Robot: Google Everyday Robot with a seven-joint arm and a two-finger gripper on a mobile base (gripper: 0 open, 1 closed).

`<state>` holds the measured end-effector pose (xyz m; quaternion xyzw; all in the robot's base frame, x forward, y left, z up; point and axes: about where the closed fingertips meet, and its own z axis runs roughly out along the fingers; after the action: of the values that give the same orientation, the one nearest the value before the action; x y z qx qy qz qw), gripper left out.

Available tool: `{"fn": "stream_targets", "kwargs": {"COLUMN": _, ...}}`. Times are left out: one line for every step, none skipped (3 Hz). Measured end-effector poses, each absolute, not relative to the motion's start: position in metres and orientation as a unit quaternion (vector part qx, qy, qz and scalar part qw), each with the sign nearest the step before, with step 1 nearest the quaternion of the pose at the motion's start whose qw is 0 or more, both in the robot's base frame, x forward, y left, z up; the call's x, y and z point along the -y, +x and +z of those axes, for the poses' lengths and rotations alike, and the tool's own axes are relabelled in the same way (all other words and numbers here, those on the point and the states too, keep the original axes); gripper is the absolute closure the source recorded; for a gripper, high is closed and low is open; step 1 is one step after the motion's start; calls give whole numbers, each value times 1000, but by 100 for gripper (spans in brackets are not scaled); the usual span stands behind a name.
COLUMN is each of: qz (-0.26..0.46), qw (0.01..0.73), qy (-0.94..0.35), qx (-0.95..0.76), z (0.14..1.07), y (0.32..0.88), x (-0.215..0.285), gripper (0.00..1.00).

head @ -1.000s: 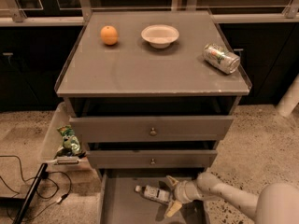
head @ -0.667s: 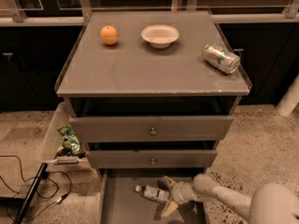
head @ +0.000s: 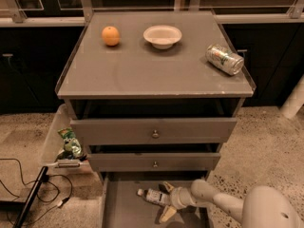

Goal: Pick blue plastic bottle from bottom drawer and place on counter

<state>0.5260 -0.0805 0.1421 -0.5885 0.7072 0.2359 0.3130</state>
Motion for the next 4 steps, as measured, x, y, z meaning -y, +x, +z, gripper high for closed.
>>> {"fn": "stream_targets", "kwargs": {"qz": 236, "qw": 313, "qy": -588, "qx": -707, "z": 142, "y": 526, "x": 80, "gripper": 19}}
{"fn": "stream_targets", "kwargs": {"qz": 236, "qw": 313, "qy": -588, "qx": -707, "z": 142, "y": 526, "x": 80, "gripper": 42}}
{"fn": "stream_targets", "kwargs": {"qz": 236, "qw": 313, "qy": -588, "qx": -707, "z": 142, "y": 526, "x": 80, "gripper": 65}}
{"fn": "stream_targets", "kwargs": {"qz": 236, "qw": 313, "qy": -588, "qx": -707, "z": 142, "y": 526, "x": 80, "gripper": 88}}
